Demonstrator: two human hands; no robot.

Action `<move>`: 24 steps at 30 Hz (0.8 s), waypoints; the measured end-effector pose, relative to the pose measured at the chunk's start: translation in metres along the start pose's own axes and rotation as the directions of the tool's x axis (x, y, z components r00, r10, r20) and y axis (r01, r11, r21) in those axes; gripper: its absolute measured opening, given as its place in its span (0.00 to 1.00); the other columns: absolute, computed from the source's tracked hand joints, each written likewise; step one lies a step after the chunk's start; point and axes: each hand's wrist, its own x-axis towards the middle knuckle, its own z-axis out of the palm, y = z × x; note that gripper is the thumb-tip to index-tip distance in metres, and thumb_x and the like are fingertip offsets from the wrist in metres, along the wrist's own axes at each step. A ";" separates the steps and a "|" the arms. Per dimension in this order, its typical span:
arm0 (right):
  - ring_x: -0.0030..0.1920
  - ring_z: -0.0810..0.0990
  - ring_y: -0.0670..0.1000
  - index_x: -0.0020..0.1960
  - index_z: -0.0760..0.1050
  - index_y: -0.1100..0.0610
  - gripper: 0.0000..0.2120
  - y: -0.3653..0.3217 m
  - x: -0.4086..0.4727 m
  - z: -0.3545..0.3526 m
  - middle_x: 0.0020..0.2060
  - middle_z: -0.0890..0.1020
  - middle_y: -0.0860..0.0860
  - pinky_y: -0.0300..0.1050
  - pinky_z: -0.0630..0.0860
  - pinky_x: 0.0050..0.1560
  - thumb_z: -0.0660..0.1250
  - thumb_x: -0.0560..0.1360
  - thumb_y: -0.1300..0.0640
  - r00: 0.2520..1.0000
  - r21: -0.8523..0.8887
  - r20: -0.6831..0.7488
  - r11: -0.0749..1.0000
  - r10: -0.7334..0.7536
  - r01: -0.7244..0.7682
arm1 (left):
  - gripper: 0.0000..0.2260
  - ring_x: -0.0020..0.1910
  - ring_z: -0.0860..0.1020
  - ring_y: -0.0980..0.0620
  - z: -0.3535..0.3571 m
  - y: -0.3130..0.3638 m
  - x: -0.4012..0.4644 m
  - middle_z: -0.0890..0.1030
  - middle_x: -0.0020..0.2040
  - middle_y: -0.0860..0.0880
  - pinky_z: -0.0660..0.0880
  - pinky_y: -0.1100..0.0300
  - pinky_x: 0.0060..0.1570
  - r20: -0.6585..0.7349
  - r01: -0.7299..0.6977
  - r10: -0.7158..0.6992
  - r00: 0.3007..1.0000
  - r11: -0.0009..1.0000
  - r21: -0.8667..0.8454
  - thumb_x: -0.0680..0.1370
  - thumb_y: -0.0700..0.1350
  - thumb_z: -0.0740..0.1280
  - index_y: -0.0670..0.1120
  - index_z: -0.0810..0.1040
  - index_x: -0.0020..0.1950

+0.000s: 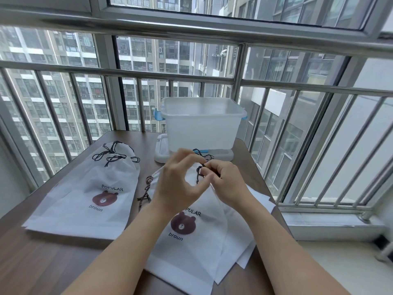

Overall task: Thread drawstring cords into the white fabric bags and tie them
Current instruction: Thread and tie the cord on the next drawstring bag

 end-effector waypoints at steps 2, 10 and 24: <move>0.35 0.78 0.40 0.41 0.81 0.45 0.16 -0.002 -0.001 -0.002 0.33 0.83 0.41 0.34 0.71 0.40 0.65 0.79 0.64 0.999 0.041 0.031 0.999 -0.014 0.013 | 0.10 0.46 0.79 0.57 0.003 -0.001 -0.001 0.80 0.47 0.53 0.76 0.62 0.42 0.048 0.012 -0.011 0.999 1.000 -0.026 0.70 0.41 0.74 0.47 0.85 0.51; 0.27 0.71 0.40 0.40 0.79 0.56 0.12 0.000 -0.001 -0.008 0.26 0.75 0.38 0.30 0.66 0.33 0.66 0.81 0.64 0.989 0.146 0.150 0.989 -0.018 -0.004 | 0.11 0.38 0.84 0.58 -0.002 -0.009 0.001 0.86 0.42 0.53 0.81 0.63 0.42 0.116 0.231 -0.211 0.971 0.953 -0.195 0.70 0.35 0.74 0.46 0.87 0.50; 0.35 0.75 0.40 0.47 0.81 0.60 0.05 0.004 0.001 -0.003 0.34 0.79 0.45 0.31 0.67 0.37 0.68 0.80 0.61 0.985 -0.168 0.024 0.971 -0.172 0.173 | 0.11 0.28 0.67 0.59 0.002 -0.019 0.003 0.73 0.30 0.53 0.63 0.67 0.30 0.385 0.633 -0.531 0.755 0.744 -0.215 0.82 0.44 0.65 0.42 0.83 0.45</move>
